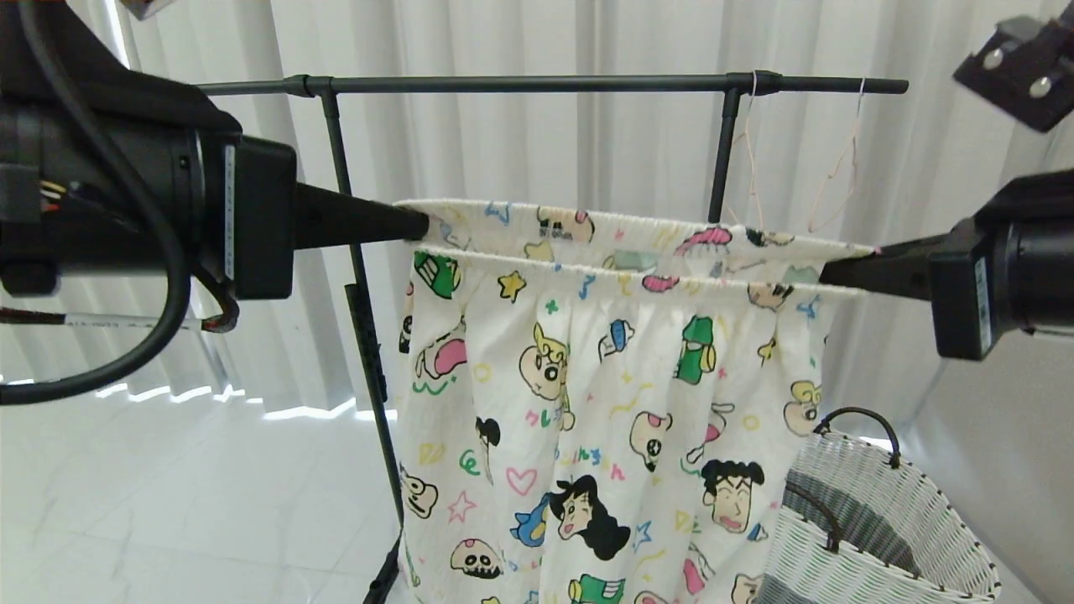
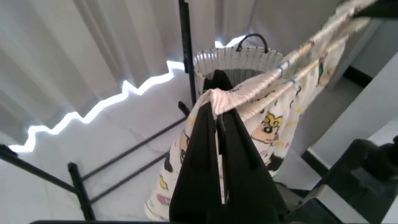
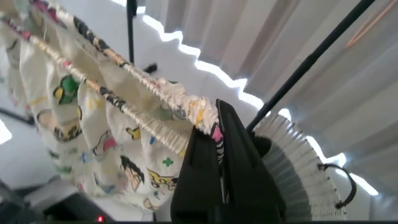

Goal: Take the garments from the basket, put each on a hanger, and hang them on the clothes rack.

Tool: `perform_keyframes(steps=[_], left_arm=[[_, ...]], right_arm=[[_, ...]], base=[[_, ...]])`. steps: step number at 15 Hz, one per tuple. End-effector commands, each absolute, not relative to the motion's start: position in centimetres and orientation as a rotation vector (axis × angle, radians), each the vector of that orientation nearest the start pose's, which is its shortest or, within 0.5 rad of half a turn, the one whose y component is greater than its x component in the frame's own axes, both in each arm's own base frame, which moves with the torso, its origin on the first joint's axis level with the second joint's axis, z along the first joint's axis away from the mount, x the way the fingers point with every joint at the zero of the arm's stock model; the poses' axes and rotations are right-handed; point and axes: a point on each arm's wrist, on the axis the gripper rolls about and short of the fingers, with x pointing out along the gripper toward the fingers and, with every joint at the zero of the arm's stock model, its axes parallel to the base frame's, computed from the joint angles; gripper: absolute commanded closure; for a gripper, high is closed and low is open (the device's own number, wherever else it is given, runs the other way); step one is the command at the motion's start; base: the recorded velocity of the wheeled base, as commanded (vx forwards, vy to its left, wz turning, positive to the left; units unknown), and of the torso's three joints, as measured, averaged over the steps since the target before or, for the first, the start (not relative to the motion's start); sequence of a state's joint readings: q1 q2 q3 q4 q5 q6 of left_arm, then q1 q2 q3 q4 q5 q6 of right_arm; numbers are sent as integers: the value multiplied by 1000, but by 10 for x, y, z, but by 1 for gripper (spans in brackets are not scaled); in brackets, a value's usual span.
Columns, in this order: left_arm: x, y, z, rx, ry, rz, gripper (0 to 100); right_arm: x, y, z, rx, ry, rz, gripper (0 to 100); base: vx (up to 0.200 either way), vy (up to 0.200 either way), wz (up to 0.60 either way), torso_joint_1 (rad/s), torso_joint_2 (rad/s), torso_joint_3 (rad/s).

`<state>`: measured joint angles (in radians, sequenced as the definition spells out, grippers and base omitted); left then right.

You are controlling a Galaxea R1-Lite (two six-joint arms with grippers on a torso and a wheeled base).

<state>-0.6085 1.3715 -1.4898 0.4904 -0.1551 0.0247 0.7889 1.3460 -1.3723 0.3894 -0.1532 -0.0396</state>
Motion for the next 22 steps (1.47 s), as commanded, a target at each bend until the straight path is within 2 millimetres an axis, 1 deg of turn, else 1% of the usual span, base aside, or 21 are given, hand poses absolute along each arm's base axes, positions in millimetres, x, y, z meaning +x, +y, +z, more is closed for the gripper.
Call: perform_keyframes(steps=[1, 3, 5, 9, 12, 14, 17, 20, 22], left_arm=[[166, -129, 351, 154, 379, -805, 100], [157, -133, 353, 158, 369, -847, 100], [155, -135, 353, 160, 367, -859, 100], [155, -136, 347, 173, 387, -858, 100], [156, -141, 346, 177, 394, -873, 100], [164, -147, 347, 174, 390, -871, 100], [185, -164, 351, 162, 347, -869, 100], [205, -182, 353, 159, 331, -870, 100], [214, -190, 354, 159, 324, -869, 100]], right_arm=[[158, 146, 358, -174, 263, 610, 100], [159, 147, 375, -158, 221, 612, 100], [157, 145, 382, -160, 218, 616, 100], [150, 139, 385, -164, 226, 617, 100], [140, 129, 384, -179, 257, 617, 100], [123, 116, 384, -193, 293, 647, 100], [94, 100, 381, -217, 363, 785, 100], [77, 100, 374, -249, 387, 889, 100], [72, 104, 369, -270, 399, 941, 100]], base=[[0, 0, 0, 0, 0, 0], [0, 0, 0, 0, 0, 0], [0, 0, 0, 0, 0, 0], [0, 0, 0, 0, 0, 0], [0, 0, 0, 0, 0, 0], [0, 0, 0, 0, 0, 0], [0, 0, 0, 0, 0, 0], [0, 0, 0, 0, 0, 0], [0, 0, 0, 0, 0, 0]])
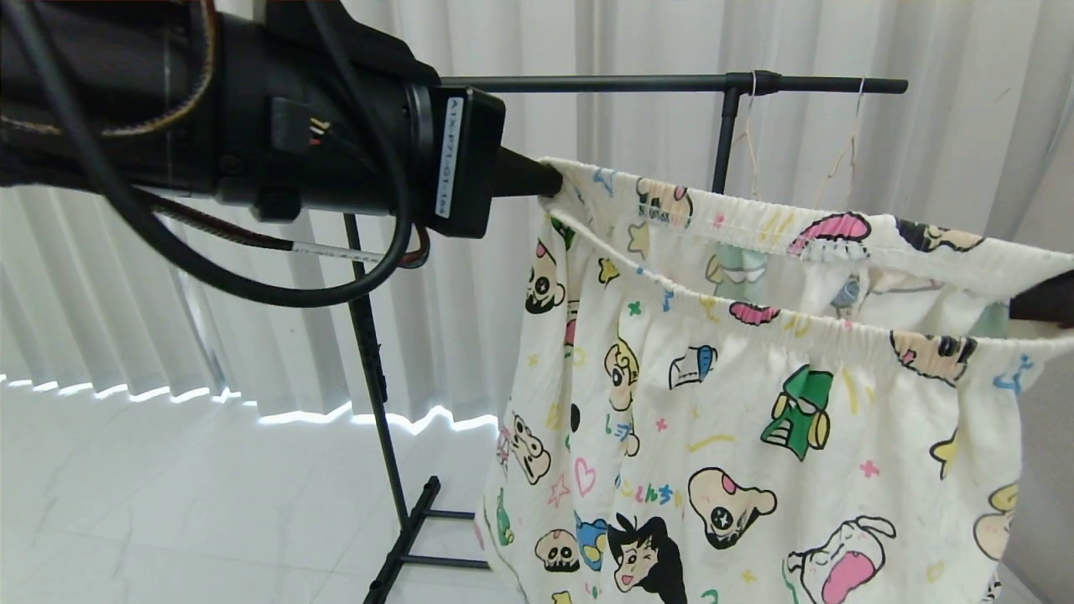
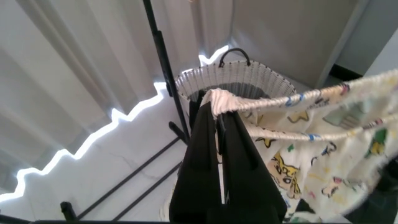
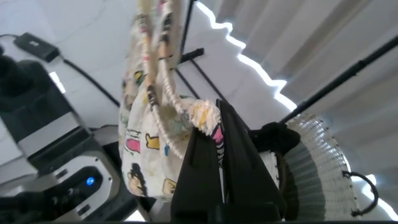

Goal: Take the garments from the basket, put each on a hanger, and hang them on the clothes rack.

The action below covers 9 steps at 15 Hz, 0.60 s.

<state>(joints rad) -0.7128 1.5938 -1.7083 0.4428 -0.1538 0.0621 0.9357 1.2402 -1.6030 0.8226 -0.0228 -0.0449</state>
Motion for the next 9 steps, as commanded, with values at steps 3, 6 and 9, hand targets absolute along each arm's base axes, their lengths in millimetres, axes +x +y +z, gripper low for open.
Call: perform_keyframes(steps=[3, 6, 9], left_arm=[[217, -192, 352, 165, 330, -850, 100], [216, -192, 352, 166, 331, -849, 100], [206, -183, 354, 166, 334, -850, 100]], right_arm=[[68, 110, 367, -285, 404, 988, 100], [68, 111, 367, -288, 404, 996, 100], [70, 110, 365, -296, 409, 945, 100]], base=[[0, 0, 0, 0, 0, 0], [0, 0, 0, 0, 0, 0], [0, 0, 0, 0, 0, 0]])
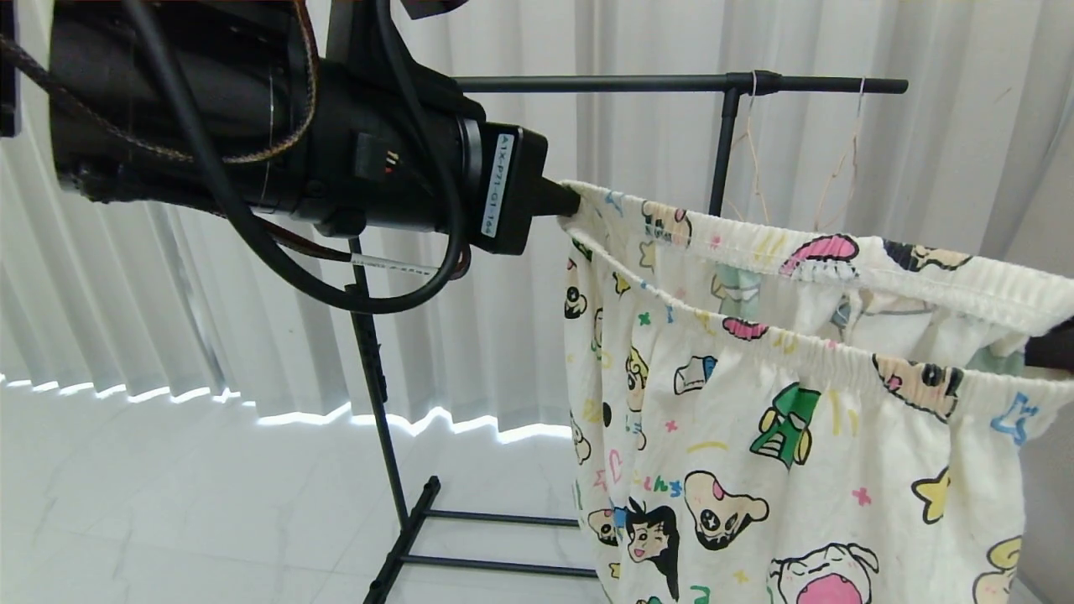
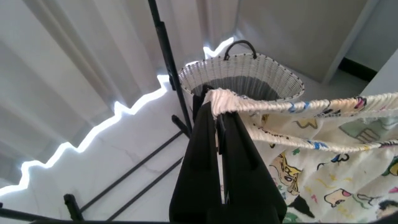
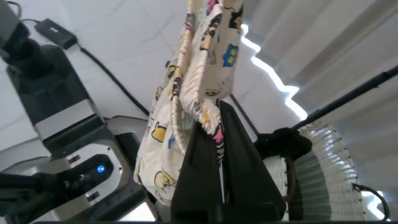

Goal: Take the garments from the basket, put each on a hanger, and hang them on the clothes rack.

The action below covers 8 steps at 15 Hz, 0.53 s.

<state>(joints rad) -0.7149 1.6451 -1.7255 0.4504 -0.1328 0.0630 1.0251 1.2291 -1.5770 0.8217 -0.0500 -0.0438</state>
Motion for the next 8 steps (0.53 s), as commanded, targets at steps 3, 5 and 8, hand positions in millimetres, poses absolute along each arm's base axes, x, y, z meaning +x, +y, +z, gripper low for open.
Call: perform_keyframes(steps=[3, 5, 8], left_arm=[[171, -153, 343, 174, 373, -858, 100], [139, -129, 334, 169, 380, -895, 100], [105, -109, 328, 169, 357, -959, 100]], right_arm=[[87, 104, 362, -289, 408, 734, 100], [106, 113, 363, -250, 375, 677, 100], [136, 134, 365, -191, 307, 699, 100]], base=[[0, 0, 0, 0, 0, 0], [0, 0, 0, 0, 0, 0], [0, 0, 0, 0, 0, 0]])
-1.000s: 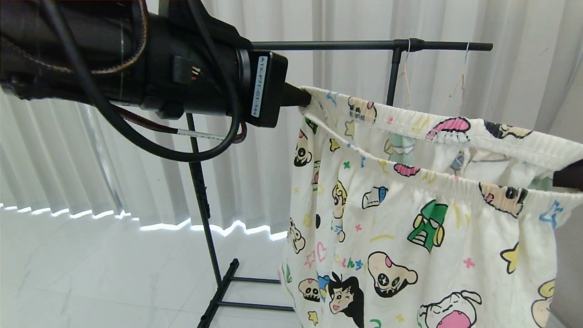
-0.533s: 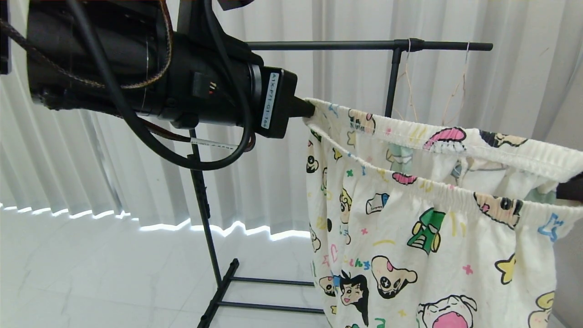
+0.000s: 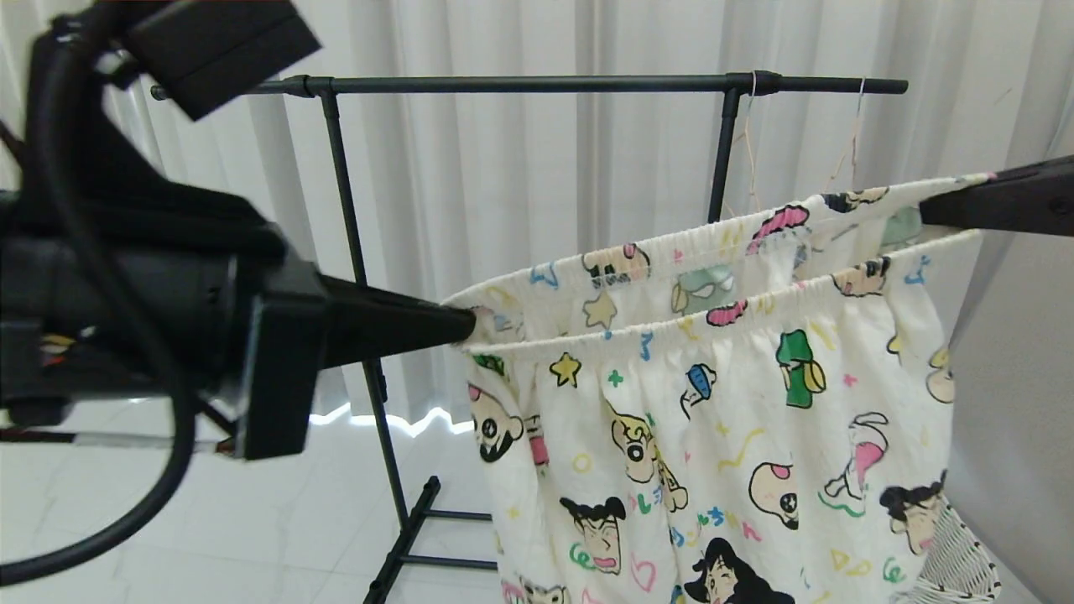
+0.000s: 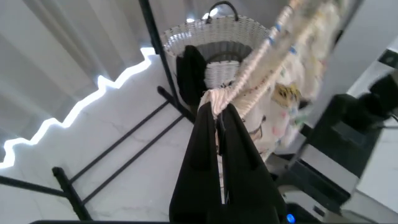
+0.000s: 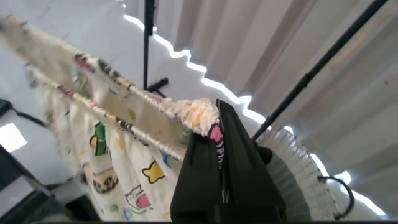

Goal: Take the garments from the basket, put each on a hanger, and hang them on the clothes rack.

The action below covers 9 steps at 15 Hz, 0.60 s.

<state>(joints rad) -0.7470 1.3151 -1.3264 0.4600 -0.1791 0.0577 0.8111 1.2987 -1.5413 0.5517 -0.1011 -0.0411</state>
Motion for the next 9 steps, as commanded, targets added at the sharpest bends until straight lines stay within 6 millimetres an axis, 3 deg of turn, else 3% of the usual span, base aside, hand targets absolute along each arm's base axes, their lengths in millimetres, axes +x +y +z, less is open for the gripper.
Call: perform_keyframes(steps=[1, 4, 9], left_arm=[[96, -108, 328, 172, 347, -997, 100], [73, -115, 329, 198, 321, -1151, 100], [67, -121, 328, 211, 323, -1208, 100]], right_arm=[[143, 141, 364, -187, 297, 718, 100], [158, 161, 366, -174, 269, 747, 100], [163, 169, 368, -173, 261, 757, 100]], base=[[0, 0, 0, 0, 0, 0], [0, 0, 0, 0, 0, 0], [0, 0, 0, 0, 0, 0]])
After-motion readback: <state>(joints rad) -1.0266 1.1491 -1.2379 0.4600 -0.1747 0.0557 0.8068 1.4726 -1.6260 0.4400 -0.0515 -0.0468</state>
